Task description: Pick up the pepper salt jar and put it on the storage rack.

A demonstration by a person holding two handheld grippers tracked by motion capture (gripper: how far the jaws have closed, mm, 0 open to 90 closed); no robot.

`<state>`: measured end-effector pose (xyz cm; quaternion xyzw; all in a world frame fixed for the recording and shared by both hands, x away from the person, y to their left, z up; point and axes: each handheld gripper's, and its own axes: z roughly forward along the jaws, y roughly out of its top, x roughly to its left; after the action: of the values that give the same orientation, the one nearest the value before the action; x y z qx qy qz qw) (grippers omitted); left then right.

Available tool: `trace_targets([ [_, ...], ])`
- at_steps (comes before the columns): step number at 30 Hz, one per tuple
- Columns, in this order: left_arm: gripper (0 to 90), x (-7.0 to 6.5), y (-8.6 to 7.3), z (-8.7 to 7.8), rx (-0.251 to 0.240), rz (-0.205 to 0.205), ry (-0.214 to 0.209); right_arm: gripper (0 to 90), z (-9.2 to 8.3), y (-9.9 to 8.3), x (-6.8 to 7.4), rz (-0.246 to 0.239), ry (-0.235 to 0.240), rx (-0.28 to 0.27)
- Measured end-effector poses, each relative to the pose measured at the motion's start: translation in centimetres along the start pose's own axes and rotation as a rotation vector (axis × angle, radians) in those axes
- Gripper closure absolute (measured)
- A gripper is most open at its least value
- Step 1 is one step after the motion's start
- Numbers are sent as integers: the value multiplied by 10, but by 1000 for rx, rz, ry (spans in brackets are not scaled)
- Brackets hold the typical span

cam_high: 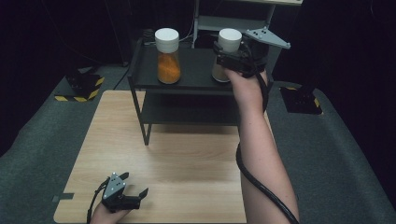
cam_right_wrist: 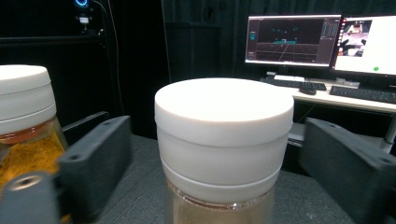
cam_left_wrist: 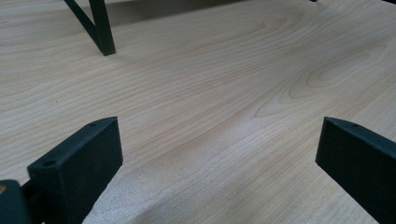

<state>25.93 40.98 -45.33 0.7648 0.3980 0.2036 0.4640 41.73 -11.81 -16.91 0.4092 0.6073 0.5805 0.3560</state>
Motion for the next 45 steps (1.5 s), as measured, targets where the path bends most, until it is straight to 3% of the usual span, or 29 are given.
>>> trace_targets([
  [12, 7, -1, 0, 0, -1, 4, 4, 0, -23, -8, -4, 10, 24, -12],
  [21, 7, -3, 0, 0, -2, 21, 5, 0, -50, -28, -5, 6, 62, -29],
  [25, 6, -2, 0, 1, -4, 22, 0, 0, -63, -44, -3, -9, 84, -23],
  [34, 6, -3, 0, 1, -6, 23, 5, 0, -91, -98, -2, -23, 149, 0],
  [45, 4, -4, -1, 1, -7, 23, 7, 0, -117, -146, 2, -45, 199, 48],
])
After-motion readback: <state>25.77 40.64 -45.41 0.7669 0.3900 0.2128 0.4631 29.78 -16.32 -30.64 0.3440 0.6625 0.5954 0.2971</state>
